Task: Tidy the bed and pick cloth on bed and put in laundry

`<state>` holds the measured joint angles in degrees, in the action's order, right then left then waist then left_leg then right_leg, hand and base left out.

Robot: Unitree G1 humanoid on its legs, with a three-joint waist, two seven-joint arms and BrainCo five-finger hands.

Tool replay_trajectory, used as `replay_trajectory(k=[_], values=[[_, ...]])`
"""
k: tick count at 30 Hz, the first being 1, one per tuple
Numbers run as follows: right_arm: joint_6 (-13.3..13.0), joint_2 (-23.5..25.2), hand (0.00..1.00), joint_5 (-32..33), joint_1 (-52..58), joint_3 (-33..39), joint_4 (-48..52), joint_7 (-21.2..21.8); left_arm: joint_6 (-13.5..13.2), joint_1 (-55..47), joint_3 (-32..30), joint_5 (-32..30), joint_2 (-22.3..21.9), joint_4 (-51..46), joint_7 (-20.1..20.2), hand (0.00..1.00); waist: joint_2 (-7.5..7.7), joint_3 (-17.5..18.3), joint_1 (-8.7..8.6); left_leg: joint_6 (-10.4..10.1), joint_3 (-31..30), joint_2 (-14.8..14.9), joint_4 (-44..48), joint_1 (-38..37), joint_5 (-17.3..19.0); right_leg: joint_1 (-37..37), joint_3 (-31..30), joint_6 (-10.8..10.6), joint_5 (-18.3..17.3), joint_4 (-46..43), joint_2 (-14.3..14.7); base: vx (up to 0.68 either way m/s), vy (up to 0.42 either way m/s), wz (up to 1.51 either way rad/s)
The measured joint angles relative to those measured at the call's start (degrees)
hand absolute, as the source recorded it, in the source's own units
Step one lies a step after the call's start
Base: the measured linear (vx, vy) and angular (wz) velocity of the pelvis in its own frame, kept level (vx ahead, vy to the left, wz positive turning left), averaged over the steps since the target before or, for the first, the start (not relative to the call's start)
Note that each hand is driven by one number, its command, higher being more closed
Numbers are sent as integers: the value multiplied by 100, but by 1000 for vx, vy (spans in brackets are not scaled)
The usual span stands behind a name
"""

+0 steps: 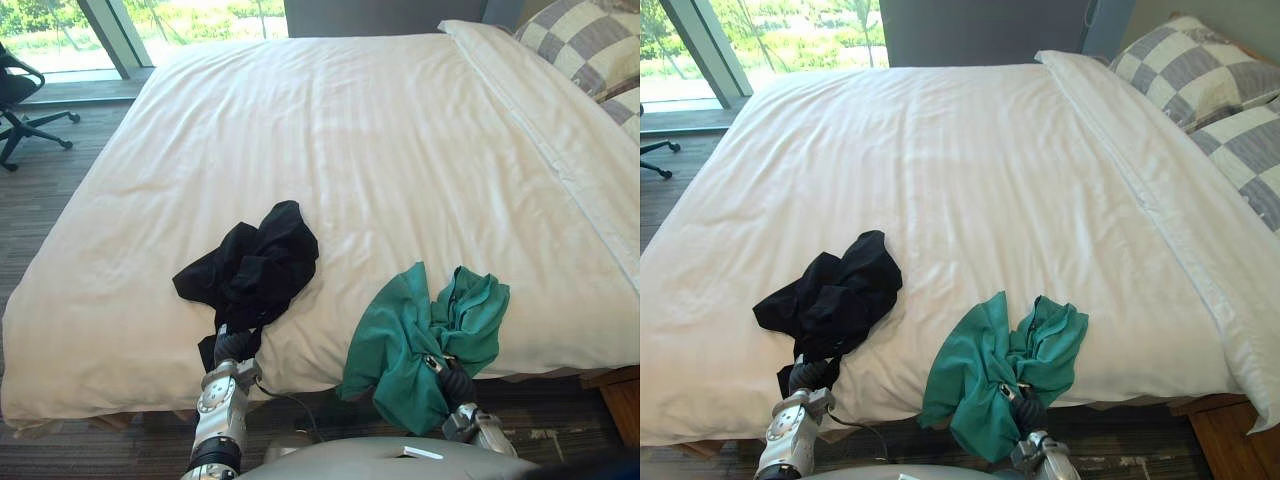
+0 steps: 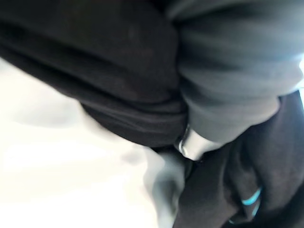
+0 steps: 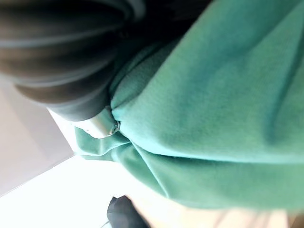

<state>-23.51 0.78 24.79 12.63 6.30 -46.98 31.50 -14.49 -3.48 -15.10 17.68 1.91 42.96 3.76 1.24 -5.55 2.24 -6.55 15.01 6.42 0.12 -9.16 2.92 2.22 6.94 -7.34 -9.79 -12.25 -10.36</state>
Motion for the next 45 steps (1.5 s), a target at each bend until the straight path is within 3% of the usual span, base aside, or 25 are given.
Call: replay_trajectory(k=[2, 5, 10, 13, 15, 18, 20, 23, 24, 25, 26, 27, 28, 29, 30, 33, 35, 39, 45], values=[[9, 58, 100, 317, 129, -4, 111, 248, -18, -19, 157, 220, -72, 77, 13, 100, 50, 0, -26, 52, -77, -63, -41, 6, -51, 78, 154, -26, -20, -49, -77, -104, 4, 43], [88, 161, 100, 549, 321, -85, 414, 455, 52, -251, 445, 632, -224, 84, 99, 100, 149, 33, -125, 205, -512, -248, -205, 31, -156, 74, 181, -52, -368, -333, -157, -104, -5, 60], [156, 328, 100, 405, 573, -349, 851, 386, 57, -772, 727, 898, -569, 13, 98, 100, 197, 97, -88, 323, -1053, -369, -402, 179, -232, 211, 460, -91, -698, -439, -171, -75, -44, 81], [154, 310, 100, -30, 536, -437, 1031, 78, 10, -919, 771, 1292, -593, -265, 159, 100, 150, 104, 64, 367, -1287, -470, -399, 474, -260, 129, 514, -101, -823, -440, -179, 20, -18, 73], [147, 327, 100, -208, 521, -587, 1031, -245, -214, -1194, 715, 1521, -594, -408, 365, 100, 118, 150, 159, 397, -1597, -596, -255, 696, -289, 172, 664, -110, -912, -395, -232, 159, 1, 67], [135, 320, 100, -373, 483, -625, 1029, -578, -486, -1453, 714, 1621, -566, -447, 566, 100, 180, 215, 196, 436, -2090, -847, -141, 921, -401, 431, 1171, -143, -908, -235, -398, 205, -18, 97], [134, 319, 100, -369, 438, -605, 1022, -671, -515, -1476, 718, 1675, -568, -493, 681, 100, 175, 213, 201, 470, -2266, -955, -34, 1088, -426, 601, 1394, -144, -825, -62, -408, 265, -43, 119], [182, 333, 100, -348, 462, -583, 987, -662, -514, -1568, 721, 1732, -539, -694, 764, 100, 189, 193, 188, 663, -1954, -995, 264, 1343, -582, 835, 1973, -124, -521, -94, -353, 165, 1, 121], [229, 339, 100, -335, 537, -525, 982, -595, -478, -1585, 737, 1741, -556, -777, 770, 100, 168, 150, 180, 862, -1618, -975, 370, 1337, -728, 799, 2226, -58, -390, -671, -368, 124, 71, 156], [288, 319, 100, -308, 549, -416, 961, -559, -472, -1553, 785, 1736, -638, -804, 789, 100, -66, 10, 89, 987, -1417, -834, 465, 1294, -823, 673, 2379, 63, -690, -1034, -296, 79, 83, 153], [307, 319, 100, -301, 527, -418, 961, -553, -470, -1545, 781, 1731, -640, -814, 799, 100, -83, -18, 53, 1045, -1316, -817, 488, 1291, -897, 760, 2401, 132, -827, -566, -159, 15, 53, 160], [319, 334, 100, -282, 525, -455, 997, -553, -459, -1500, 758, 1713, -633, -810, 832, 100, 46, -54, 35, 1041, -964, -952, 371, 1298, -1101, 864, 2516, 342, -401, 412, -165, -16, -11, 120], [318, 310, 100, -258, 520, -469, 1027, -552, -460, -1464, 793, 1711, -621, -803, 852, 100, 127, -106, 26, 1084, -735, -971, 332, 1275, -952, 886, 2658, 229, -260, 482, -222, -56, -11, 153], [316, 216, 100, -224, 547, -398, 1086, -571, -369, -1455, 893, 1653, -586, -772, 889, 100, -234, -212, -30, 1160, 47, -636, 475, 1180, -338, 1170, 3136, 173, -361, 433, -29, -95, 29, 133], [309, 234, 100, -181, 582, -312, 1145, -589, -314, -1441, 852, 1661, -612, -777, 889, 100, -278, -351, -49, 1072, 454, -539, 618, 1062, -86, 1314, 3409, 131, -498, 283, -95, -84, 61, 123], [269, 64, 100, -182, 600, -218, 1174, -614, -326, -1626, 836, 1662, -590, -800, 901, 100, -319, -384, -161, 1065, 1024, -481, 592, 1061, 55, 1463, 4013, 68, -576, 201, -249, -44, 42, 107], [252, 13, 100, -183, 600, -212, 1174, -646, -326, -1714, 837, 1663, -593, -803, 902, 100, -322, -390, -124, 1069, 1011, -528, 473, 1110, -159, 1452, 4172, 29, -595, 142, -265, -20, 55, 72], [257, 68, 100, -207, 632, -215, 1137, -698, -329, -1837, 855, 1670, -484, -795, 884, 100, -166, -424, -121, 1076, 411, -1000, -602, 806, -859, 1515, 4386, -40, -667, 158, -275, -23, 20, 65], [259, 106, 100, -575, 582, -226, 1045, -937, -347, -1844, 1100, 1667, -356, -781, 889, 100, -212, -516, -106, 1307, -368, -1418, -616, 666, -806, 1894, 4584, 18, -684, -102, -442, 41, -6, 72]])
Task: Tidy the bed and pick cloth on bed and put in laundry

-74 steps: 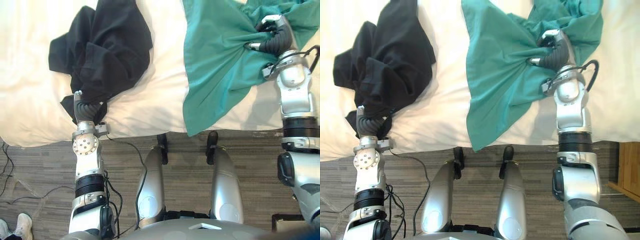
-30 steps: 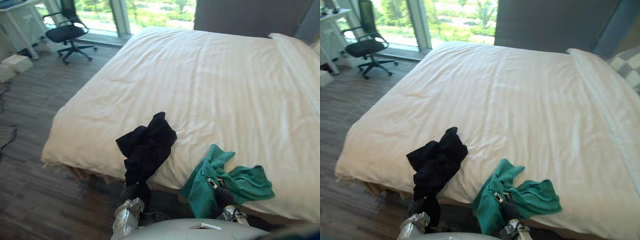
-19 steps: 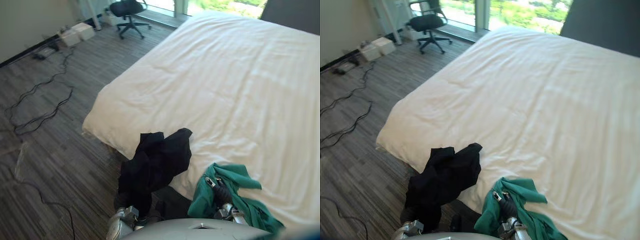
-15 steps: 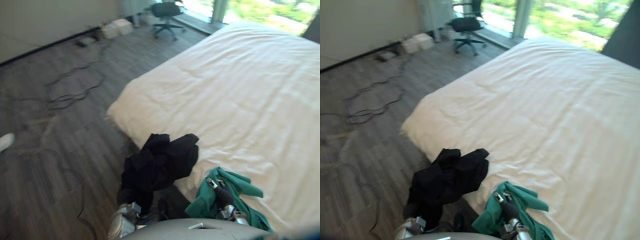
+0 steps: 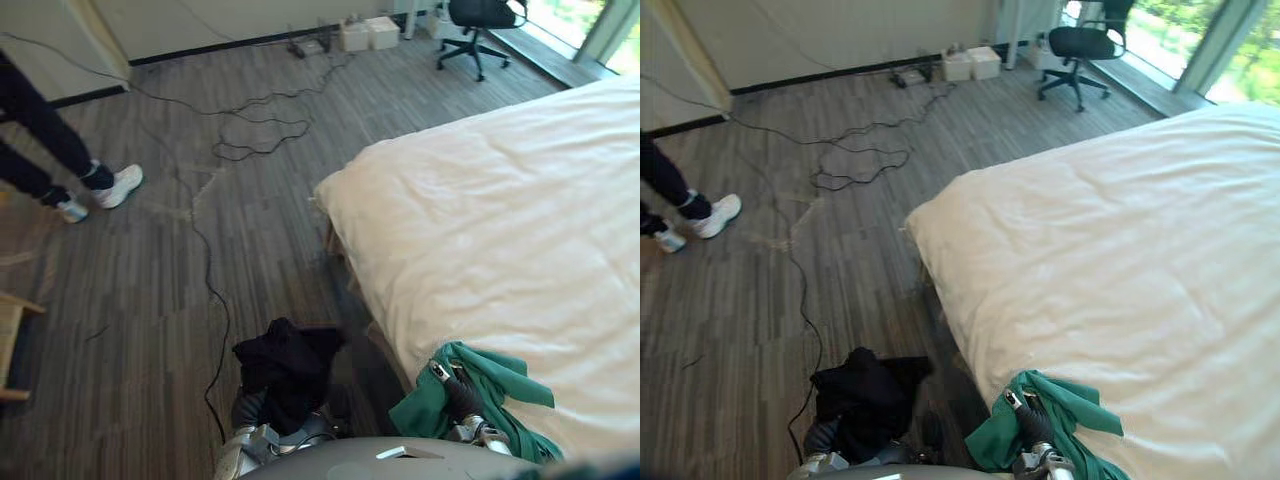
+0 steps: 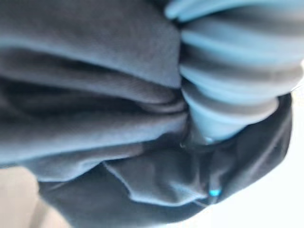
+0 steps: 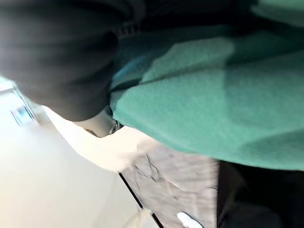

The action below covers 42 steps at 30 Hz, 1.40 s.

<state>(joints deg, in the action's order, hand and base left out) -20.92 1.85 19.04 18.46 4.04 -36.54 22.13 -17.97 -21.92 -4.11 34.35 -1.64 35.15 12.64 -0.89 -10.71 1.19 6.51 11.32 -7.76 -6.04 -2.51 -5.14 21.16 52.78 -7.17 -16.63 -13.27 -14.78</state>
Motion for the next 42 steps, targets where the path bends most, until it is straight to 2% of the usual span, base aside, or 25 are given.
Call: replay_trajectory(k=[3, 5, 6, 7, 9, 10, 13, 14, 15, 16, 17, 18, 20, 21, 23, 28, 32, 34, 35, 37, 38, 39, 40, 41, 42], values=[[-1, -2, 100, -34, -105, -26, -105, -124, -18, -4, 18, 0, 9, 0, 2, 100, -54, -129, 20, 38, -201, -41, 0, -50, 17, 42, -18, 219, 91, -260, -45, 65, 10, 51], [-34, -13, 100, -157, -103, -46, -105, -218, -25, 37, 137, 1, 72, -1, 1, 100, -160, -172, -20, 109, -545, -1, 3, -45, -10, -144, -407, 627, 198, -810, -54, 113, 32, 73], [-123, -77, 100, -252, -75, -102, -68, -254, -24, 146, 249, 0, 161, -4, 5, 100, -253, -212, -48, 176, -796, 35, 20, -28, -63, -383, -1296, 642, -69, -970, 175, 118, 21, 79], [-160, -82, 100, -251, -66, -144, -47, -260, -23, 195, 289, 0, 202, -3, 7, 100, -236, -235, -58, 174, -910, 36, 24, -6, -85, -480, -1611, 634, -175, -967, 298, 71, 7, 98], [-344, -84, 100, -238, -44, -241, -38, -289, -4, 429, 406, -11, 323, 66, 27, 100, -186, -264, -109, 159, -1441, 36, 37, 84, -170, -928, -2696, 647, -424, -1028, 790, 71, -41, 116], [-419, -84, 100, -233, 8, -262, -40, -311, 24, 502, 460, -17, 328, 159, 58, 100, -159, -249, -99, 133, -1654, 32, 36, 52, -184, -1098, -3093, 636, -432, -1102, 933, 87, -49, 105], [-617, -70, 100, -160, 133, -293, -41, -312, 65, 517, 519, -148, 299, 224, 79, 100, -94, -238, -96, 115, -1790, -1, 17, -56, -128, -1321, -3673, 558, -458, -1064, 983, 56, -28, 77], [-665, -63, 100, -110, 198, -359, -38, -273, 93, 497, 521, -234, 301, 223, 85, 100, 3, -171, -66, 101, -1705, -69, 10, -64, -5, -1381, -3829, 520, -429, -807, 911, 42, -25, 55], [-696, -38, 100, -92, 200, -376, -28, -226, 84, 489, 521, -263, 327, 187, 124, 100, 151, -98, 11, 44, -1539, -196, 11, -44, 104, -1382, -3819, 448, -331, -317, 744, 73, -29, 51], [-699, 8, 100, -46, 227, -375, -39, -215, 87, 513, 516, -266, 361, 219, 124, 100, 255, -65, 3, 55, -1445, -238, 42, -96, 118, -1366, -3812, 495, -157, -288, 640, 130, -51, 48], [-702, 15, 100, 54, 276, -343, -38, -204, 97, 494, 525, -323, 351, 229, 124, 100, 209, -43, -29, 68, -1171, -190, 47, -156, 104, -1292, -3724, 481, -176, -368, 592, 135, -86, 28], [-700, -45, 100, 205, 278, -335, -39, -203, 95, 442, 532, -368, 290, 229, 126, 100, 156, -18, -1, 57, -1150, -210, 26, -233, 98, -1214, -3752, 385, -232, -409, 577, 105, -95, 17], [-700, -26, 100, 294, 270, -342, -37, -195, 85, 334, 600, -381, 272, 225, 133, 100, 137, 35, -5, 53, -1175, -228, 24, -260, 95, -1080, -3766, 384, -203, -275, 585, 85, -76, 0], [-502, -9, 100, 339, 181, -449, 70, 15, -34, 250, 854, -428, 242, 225, 327, 100, 115, 261, -17, -91, -897, -75, 4, -413, 127, -757, -3799, 429, -79, 132, 745, 53, -64, 2], [-502, -9, 100, 338, 230, -448, 69, 15, -34, 250, 854, -427, 222, 222, 327, 100, 105, 258, -19, -91, -893, -78, 4, -394, 127, -774, -3792, 397, -98, 133, 739, 5, -63, 1], [-503, -5, 100, 338, 339, -367, 79, 13, -67, 230, 843, -413, 232, 211, 325, 100, 161, 276, -20, -51, -707, -106, 7, -350, 242, -830, -3845, 393, -77, 154, 671, 61, -60, -9], [-503, 38, 100, 312, 655, -374, 72, -7, -253, 144, 837, -389, 271, 220, 312, 100, 246, 330, -37, -88, -506, -110, 8, -429, 458, -776, -3855, 280, -3, 126, 610, 156, -57, -29], [-502, 35, 100, 209, 842, -377, 37, -7, -383, 77, 750, -365, 293, 223, 312, 100, 316, 402, -38, -152, -155, -35, 58, -501, 704, -757, -3672, 195, 55, 43, 552, 194, -42, -26], [-516, 25, 100, 202, 877, -380, -36, -8, -482, 52, 682, -352, 289, 229, 296, 100, 306, 422, -28, -224, -61, 12, 335, -474, 860, -741, -3601, 195, 106, -50, 546, 188, -14, -21], [-507, -35, 100, 195, 820, -378, -170, -16, -620, 30, 587, -337, 324, 231, 230, 100, 287, 407, -44, -202, -88, 88, 1060, -296, 1074, -845, -3580, 269, 85, -301, 579, 294, -17, -4], [-494, -102, 100, 153, 811, -382, -167, -5, -700, 31, 515, -333, 308, 230, 210, 100, 296, 403, -39, -264, -79, 192, 1752, 36, 1314, -869, -3593, 393, -56, -167, 685, 264, -49, 23], [-482, -161, 100, 144, 776, -380, -111, 5, -794, 46, 302, -325, 237, 207, 202, 100, 306, 362, -33, -379, 42, 335, 2933, 641, 1481, -876, -3495, 442, -67, 100, 780, 147, -60, 21], [-478, -223, 100, 144, 749, -387, -56, 12, -827, 67, 206, -300, 188, 206, 203, 100, 261, 297, -4, -389, 152, 458, 3635, 976, 1486, -882, -3431, 439, -46, 215, 825, -20, -79, 3], [-476, -356, 100, 147, 688, -401, 26, 30, -875, 64, 125, -218, 164, 205, 206, 100, 138, 144, 73, -403, 269, 692, 4596, 1366, 1420, -868, -3376, 448, 70, 250, 910, -93, -67, -33], [-426, -631, 100, 163, 608, -398, 10, 32, -876, -56, 119, -186, -8, 219, 232, 100, -153, -60, 158, -476, 199, 978, 5805, 1731, 1091, -713, -3303, 464, -164, 33, 994, -84, -48, -35]])
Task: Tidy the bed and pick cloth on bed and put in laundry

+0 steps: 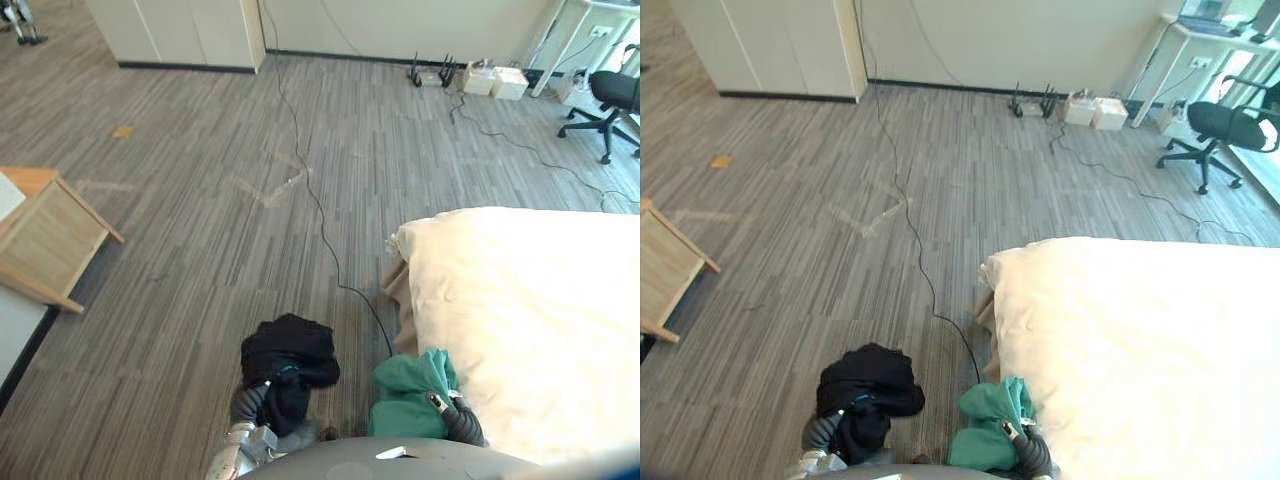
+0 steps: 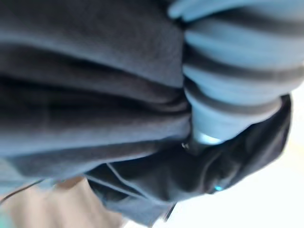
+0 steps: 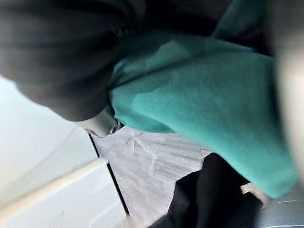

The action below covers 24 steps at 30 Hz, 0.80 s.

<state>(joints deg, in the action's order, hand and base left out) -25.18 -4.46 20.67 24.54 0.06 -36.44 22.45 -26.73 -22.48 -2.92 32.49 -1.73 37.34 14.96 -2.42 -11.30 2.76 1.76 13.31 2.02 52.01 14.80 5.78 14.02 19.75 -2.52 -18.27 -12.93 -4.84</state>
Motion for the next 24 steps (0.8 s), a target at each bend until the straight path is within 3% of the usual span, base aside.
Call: replay_trajectory(k=[1, 3, 4, 5, 6, 7, 9, 10, 12, 13, 14, 16, 17, 18, 19, 20, 21, 23, 24], values=[[11, -68, 100, 4, -22, -1, -70, -1, -1, -60, -1, 0, -2, 0, 6, 100, -53, -40, 17, -32, -54, 12, 242, 81, -190, 69, -3, 2, -87, -47, -7, 10, -15, -19], [84, -124, 100, 4, -102, 1, -269, -4, -5, -195, -5, 3, -6, -3, 23, 100, -85, -130, 20, -134, -95, -28, 667, 277, -917, 255, -8, 100, -193, -57, -150, 62, 41, 15], [111, -127, 100, -1, -265, 9, -414, 1, -19, -201, -57, 8, 0, -10, 74, 100, -85, -208, 21, -83, -169, -95, 780, 403, -258, 368, -18, 149, -220, 0, -183, 46, 65, 16], [124, -104, 100, -56, -343, 28, -549, 6, -18, -277, -64, 12, -2, -8, 101, 100, -85, -217, 24, -108, -257, -111, 249, 396, 257, 458, 2, 158, -241, 46, -180, 55, 50, 11], [126, -89, 100, -82, -346, 51, -572, 13, -16, -314, -61, 13, 5, -8, 102, 100, -83, -216, 38, -144, -276, -111, -160, 378, 391, 502, 20, 152, -252, 84, -178, 143, 85, 11], [125, 5, 100, -213, -299, 162, -592, 36, -3, -363, -57, 21, 3, -6, 102, 100, -71, -220, 70, -197, -127, -65, -1311, 310, 433, 670, 144, 127, -273, 222, -182, 181, 93, 15], [86, 118, 100, -433, -150, 353, -638, 66, -1, -358, -61, 34, 8, -3, 101, 100, -36, -204, 88, -258, 440, 68, -2656, 139, 154, 957, 355, -35, -366, 373, -186, 278, 157, 35], [46, 175, 100, -496, -138, 464, -808, 82, -5, -358, -85, 69, 26, 39, 99, 100, 80, -182, 114, 89, 755, 74, -2817, 64, -264, 1186, 473, -145, -437, 485, -255, 308, 184, 37], [-11, 294, 100, -599, -133, 514, -845, 92, -54, -337, -218, 73, -8, 113, 99, 100, 366, -68, 217, 466, 984, -187, -2679, 42, 75, 1265, 511, -183, -343, 518, -509, 329, 153, 11], [-20, 294, 100, -618, -146, 524, -843, 92, -60, -324, -221, 72, -13, 122, 99, 100, 364, -66, 232, 514, 984, -205, -2674, 46, 114, 1261, 501, -166, -308, 506, -522, 501, 214, 15], [-30, 342, 100, -681, -210, 622, -842, 92, -125, -224, -197, 67, -31, 236, 99, 100, 393, 32, 294, 685, 942, -348, -2700, 2, 318, 1182, 395, -159, 83, 266, -641, 542, 259, 23], [-77, 375, 100, -896, -267, 788, -855, 88, -153, -223, -177, 66, -26, 277, 98, 100, 384, 178, 310, 747, 829, -484, -2711, -126, 590, 821, 64, -548, 515, -677, -831, 494, 267, 35], [-106, 428, 100, -974, -352, 827, -904, 89, -157, -220, -164, 65, 29, 282, 99, 100, 432, 165, 264, 734, 685, -602, -2796, -390, 784, 357, -369, -879, 1083, -1939, -996, 415, 240, 50], [-148, 492, 100, -976, -425, 823, -975, 110, -165, -183, -101, 55, 134, 279, 96, 100, 521, 131, 276, 609, 459, -768, -2993, -804, 913, -474, -835, -1070, 1733, -3818, -1158, 406, 236, 47], [-150, 501, 100, -976, -419, 825, -975, 115, -163, -184, -86, 50, 155, 279, 93, 100, 522, 130, 274, 589, 425, -797, -3059, -902, 924, -619, -844, -1088, 1745, -4097, -1185, 422, 219, 52], [-153, 498, 100, -957, -374, 825, -947, 168, -161, -181, -11, 11, 232, 263, 64, 100, 508, 148, 199, 588, 232, -876, -3411, -1354, 920, -1112, -786, -1026, 1708, -4953, -1246, 416, 196, 64], [-153, 481, 100, -893, -291, 810, -833, 244, -160, -165, 47, 2, 240, 186, -8, 100, 454, 165, 108, 582, 25, -890, -3739, -1784, 902, -1508, -589, -882, 1532, -5290, -1208, 418, 185, 75], [-185, 476, 100, -696, -145, 806, -614, 345, -109, -35, 137, 8, 244, 118, -94, 100, 356, 204, 15, 495, -337, -906, -4169, -2247, 855, -2121, -243, -639, 1122, -5173, -1052, 428, 142, 93], [-208, 470, 100, -552, -183, 807, -569, 364, -25, 56, 215, 15, 245, 119, -167, 100, 271, 196, -59, -227, -596, -829, -4212, -2445, 809, -2444, -59, -382, 854, -4555, -744, 452, 106, 110]])
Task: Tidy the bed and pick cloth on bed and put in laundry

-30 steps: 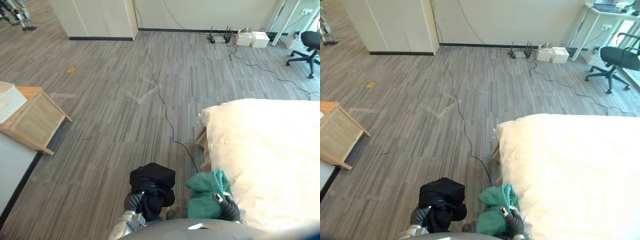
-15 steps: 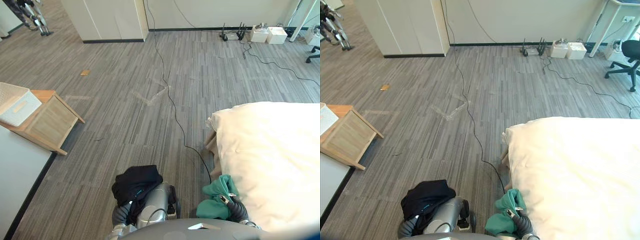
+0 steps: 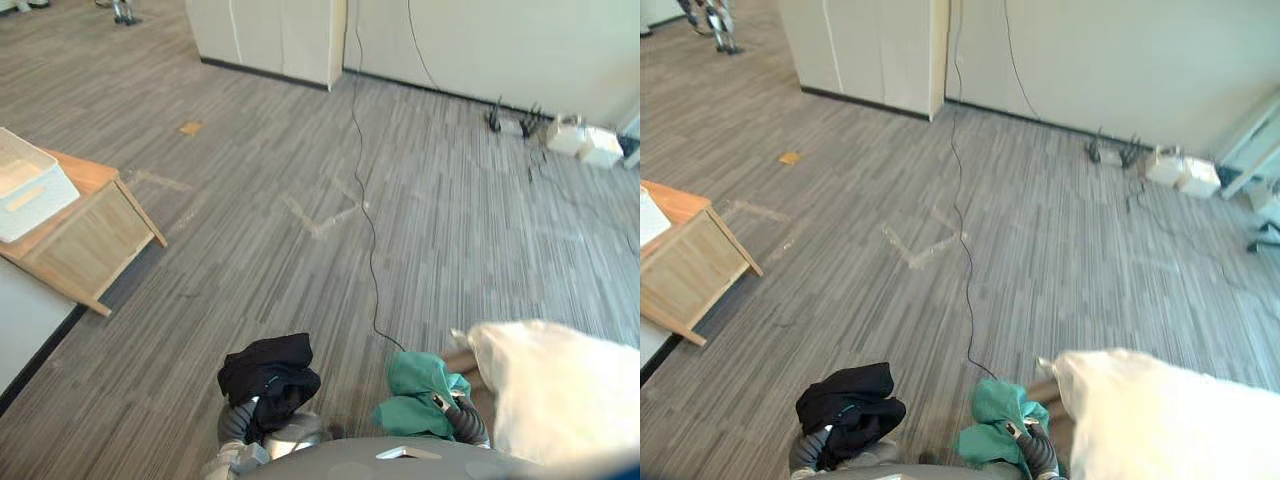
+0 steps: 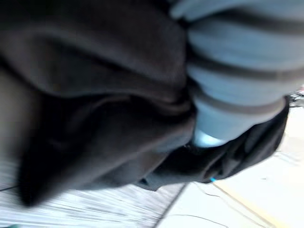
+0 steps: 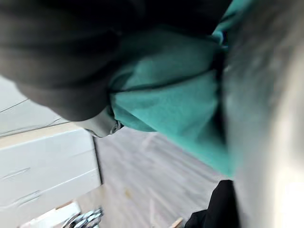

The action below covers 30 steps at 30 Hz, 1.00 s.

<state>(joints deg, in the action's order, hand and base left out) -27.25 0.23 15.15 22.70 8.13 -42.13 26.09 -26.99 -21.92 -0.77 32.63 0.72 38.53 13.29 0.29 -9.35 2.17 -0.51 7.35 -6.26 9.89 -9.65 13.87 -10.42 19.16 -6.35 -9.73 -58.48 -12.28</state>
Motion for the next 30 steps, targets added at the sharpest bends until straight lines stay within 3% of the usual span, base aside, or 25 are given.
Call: replay_trajectory(k=[1, 2, 3, 4, 6, 8, 9, 10, 11, 12, 13, 14, 15, 16, 17, 18, 20, 22, 24, 25, 26, 27, 28, 30], values=[[-2, 18, 100, 47, -52, 1, -28, 3, 52, 78, 8, -1, 39, 14, -3, 100, 87, -32, -24, -263, -195, -64, 329, 102, -62, -73, 30, 143, -66, 553, -18, 452, 44, 127], [-33, 166, 100, 104, -150, 22, -72, 18, 103, 175, 37, -12, 194, -72, 19, 100, 482, -96, -22, 460, -333, -86, 1070, 450, 363, -201, 99, 201, -107, 1342, -350, 414, -52, 168], [-76, 168, 100, 183, -49, 145, -73, 13, 102, 381, 64, -18, 157, -120, 59, 100, 305, -221, -59, 455, -353, 421, 898, 395, 658, -277, 177, -76, -59, 2200, -544, 513, -152, 130], [-60, 153, 100, 218, -162, 185, -196, -17, 210, 390, -201, 0, 5, 136, -9, 100, 212, -221, 177, 303, -424, 426, 869, 41, 718, -267, 87, -85, 208, 3292, -421, 439, -170, 81], [-156, 162, 100, 250, -166, 132, -83, -13, 163, 276, -332, -21, -22, 158, 22, 100, 3, -215, 112, 131, -725, 603, 615, -364, 836, -342, 50, 13, 649, 4340, -165, 589, -166, 64], [-193, 139, 100, 252, -143, 73, 44, 75, 41, 251, -378, -18, -45, 167, 39, 100, -51, -254, 106, -110, -930, 721, 466, -690, 972, -582, 25, 162, 989, 4618, -19, 672, -188, 75], [-193, 109, 100, 255, -95, 10, 137, 100, -26, 226, -399, -18, -54, 231, 67, 100, -54, -265, 80, -282, -964, 818, 494, -852, 1068, -697, 38, 349, 1146, 4590, 145, 747, -259, 47], [-175, 114, 100, 259, -15, -178, 284, 83, -92, 207, -513, -14, -42, 372, 137, 100, -3, -246, 82, -556, -972, 933, 714, -1065, 1224, -718, 112, 865, 1516, 4442, 386, 777, -289, 57], [-187, 150, 100, 275, -15, -207, 342, 64, -87, 213, -544, -16, -56, 486, 165, 100, -41, -272, 15, -643, -1002, 1054, 867, -1131, 1276, -721, -19, 937, 1737, 4198, 450, 804, -283, 58], [-164, 21, 100, 380, -69, -170, 675, 91, -72, 351, -549, -14, -234, 571, 186, 100, -275, -342, 19, -797, -989, 1280, 1194, -1130, 1120, -756, 280, 1093, 1241, 3418, 443, 625, -213, 46], [-139, 5, 100, 383, -108, -164, 736, 48, -79, 354, -543, -14, -282, 533, 204, 100, -241, -366, -4, -752, -976, 1276, 1377, -1105, 896, -758, 299, 1036, 942, 3133, 365, 753, -263, 42], [-29, -78, 100, 384, -175, -204, 740, -42, -82, 327, -513, -13, -392, 522, 323, 100, -236, -373, -35, -451, -942, 1264, 1924, -961, 329, -609, 370, 998, 409, 2794, 293, 704, -313, 38], [124, -173, 100, 385, -225, -301, 739, -73, -81, 279, -464, -9, -454, 499, 474, 100, -291, -393, -33, -344, -945, 1310, 2805, -626, -492, -321, 390, 962, 49, 2800, 345, 813, -353, 28], [191, -230, 100, 368, -254, -379, 748, -81, -82, 234, -446, -8, -455, 481, 554, 100, -350, -400, -19, -400, -961, 1381, 3368, -343, -1166, -119, 381, 956, -68, 2912, 436, 634, -244, 8], [318, -372, 100, 379, -302, -481, 780, -62, -84, 120, -447, -33, -459, 365, 668, 100, -449, -422, 33, -506, -1022, 1521, 4631, 348, -1441, 270, 379, 986, -184, 3290, 664, 711, -163, -15], [438, -404, 100, 381, -454, -419, 668, -56, -103, 59, -454, -77, -452, 263, 695, 100, -485, -489, 132, -448, -1081, 1444, 5685, 1051, -1048, 638, 379, 1104, -297, 3543, 745, 582, -89, -23], [509, -430, 100, 380, -594, -398, 473, -25, -103, 0, -441, -74, -435, 220, 699, 100, -409, -580, 207, -437, -1067, 1151, 6197, 1723, -670, 1213, 371, 1041, -303, 3928, 744, 622, -104, -23], [528, -490, 100, 379, -617, -373, 337, 74, -115, -107, -435, -75, -431, -38, 707, 100, -365, -587, 222, -428, -804, 958, 5544, 2268, -356, 1874, 373, 999, -280, 4497, 735, 537, -65, -21], [531, -511, 100, 368, -593, -158, 261, 144, -90, -122, -380, -78, -412, -180, 768, 100, -333, -605, 178, -303, -359, 696, 3393, 2434, -217, 2481, 376, 755, -351, 4877, 638, 577, 26, -23], [531, -506, 100, 369, -562, -105, 262, 143, -86, -112, -361, -77, -408, -184, 774, 100, -321, -613, 155, -226, -234, 613, 2651, 2394, -346, 2597, 393, 656, -412, 4903, 600, 580, 81, 4], [519, -509, 100, 360, -422, 7, 265, 143, -78, -113, -312, -75, -408, -187, 801, 100, -339, -605, 88, -60, 60, 506, 1085, 2246, -1040, 2897, 521, 436, -551, 4975, 628, 543, 101, 25], [491, -513, 100, 333, -311, 39, 261, 142, -79, -131, -275, -72, -410, -187, 809, 100, -391, -593, 69, 51, 215, 496, 454, 2155, -1678, 3023, 583, 333, -630, 4995, 714, 529, 105, 69], [476, -367, 100, 196, -247, 83, -9, 113, -38, -76, -258, -55, -304, -97, 802, 100, -112, -574, 42, 798, 520, 248, 164, 1897, -1876, 3331, 719, 174, -732, 5021, 557, 518, 90, 89], [282, -179, 100, 57, -56, 14, -76, 110, -16, 58, -258, -12, -63, -113, 807, 100, 131, -531, 33, 927, 968, 67, 362, 2066, -1842, 3531, 1048, -189, -380, 5147, 429, 515, 121, 127]])
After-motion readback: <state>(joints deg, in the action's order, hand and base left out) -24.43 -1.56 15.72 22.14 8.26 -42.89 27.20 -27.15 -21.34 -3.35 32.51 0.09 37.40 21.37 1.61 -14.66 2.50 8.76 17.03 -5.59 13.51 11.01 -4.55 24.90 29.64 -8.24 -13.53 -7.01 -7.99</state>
